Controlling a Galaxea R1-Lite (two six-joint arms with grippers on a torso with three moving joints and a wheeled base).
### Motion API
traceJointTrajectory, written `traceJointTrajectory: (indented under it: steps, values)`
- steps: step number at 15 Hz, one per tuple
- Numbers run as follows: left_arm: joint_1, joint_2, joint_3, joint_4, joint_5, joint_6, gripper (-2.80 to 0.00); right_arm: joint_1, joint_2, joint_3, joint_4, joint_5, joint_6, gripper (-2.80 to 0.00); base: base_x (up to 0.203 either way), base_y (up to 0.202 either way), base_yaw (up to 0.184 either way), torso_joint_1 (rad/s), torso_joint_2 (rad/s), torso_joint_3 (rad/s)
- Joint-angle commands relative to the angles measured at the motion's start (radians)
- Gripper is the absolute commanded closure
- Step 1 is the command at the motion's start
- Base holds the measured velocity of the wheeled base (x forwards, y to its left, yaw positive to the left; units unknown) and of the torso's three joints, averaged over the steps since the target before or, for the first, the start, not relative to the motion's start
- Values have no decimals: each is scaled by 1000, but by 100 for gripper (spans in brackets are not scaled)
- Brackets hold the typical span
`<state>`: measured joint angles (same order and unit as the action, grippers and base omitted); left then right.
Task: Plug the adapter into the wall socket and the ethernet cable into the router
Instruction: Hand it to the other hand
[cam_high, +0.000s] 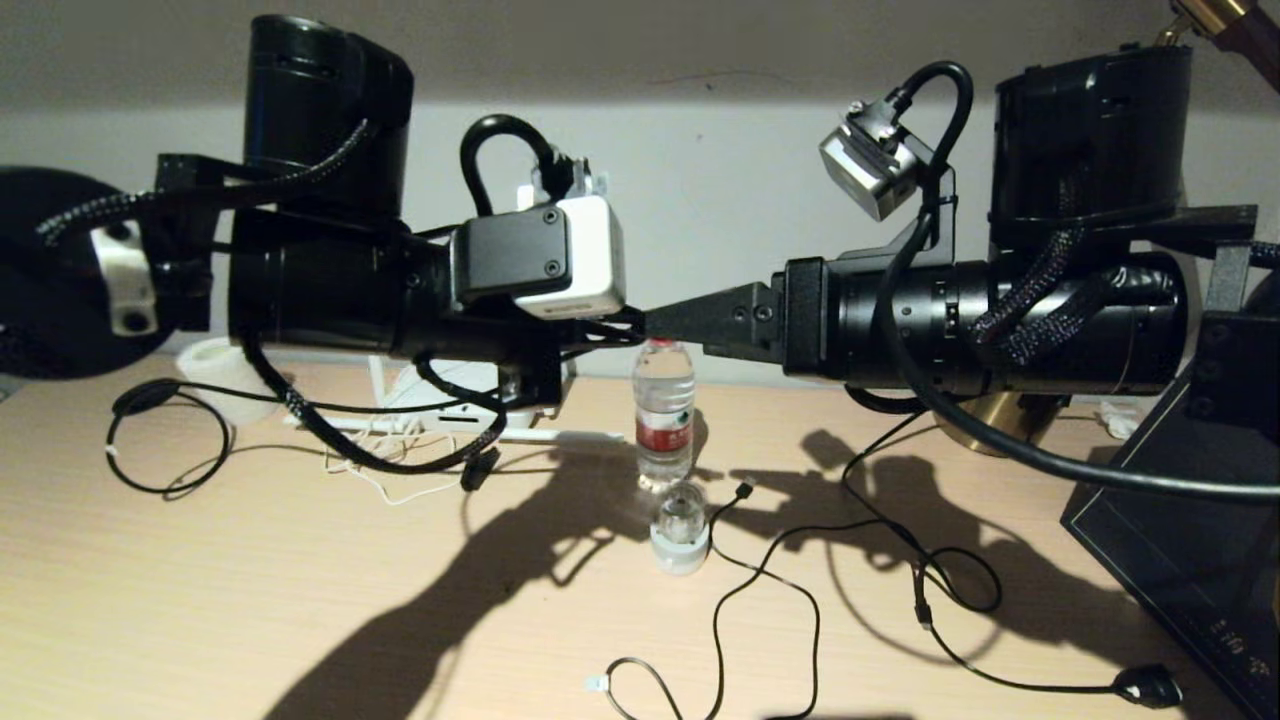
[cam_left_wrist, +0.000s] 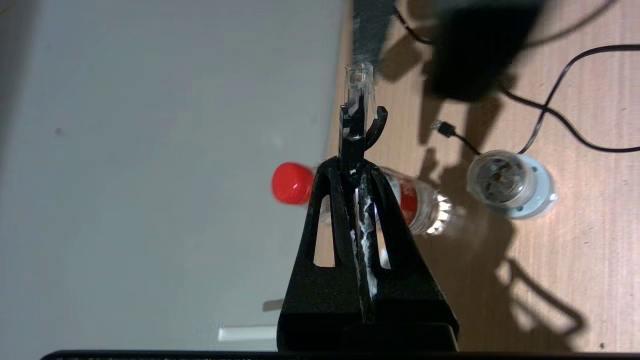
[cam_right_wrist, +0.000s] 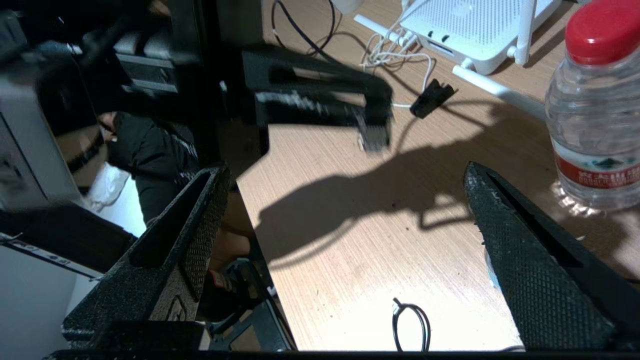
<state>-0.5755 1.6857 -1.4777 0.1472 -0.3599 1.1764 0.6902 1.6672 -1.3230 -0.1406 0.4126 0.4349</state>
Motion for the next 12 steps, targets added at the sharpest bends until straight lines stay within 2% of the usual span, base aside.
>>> traceJointTrajectory:
  steps: [1,3,4,12]
  values:
    - [-11,0,8,0,-2,6,0,0,-1,2,-18,1,4,-280,0,0,0,0,0,0]
    - [-18,-1,8,0,-1,8,0,0,-1,4,-28,0,4,-280,0,0,0,0,0,0]
    - [-18,-1,8,0,-1,8,0,0,-1,2,-28,0,4,0,0,0,0,0,0,0]
    - [-18,-11,1,0,-1,8,0,23,-1,7,-27,0,2,0,0,0,0,0,0,0]
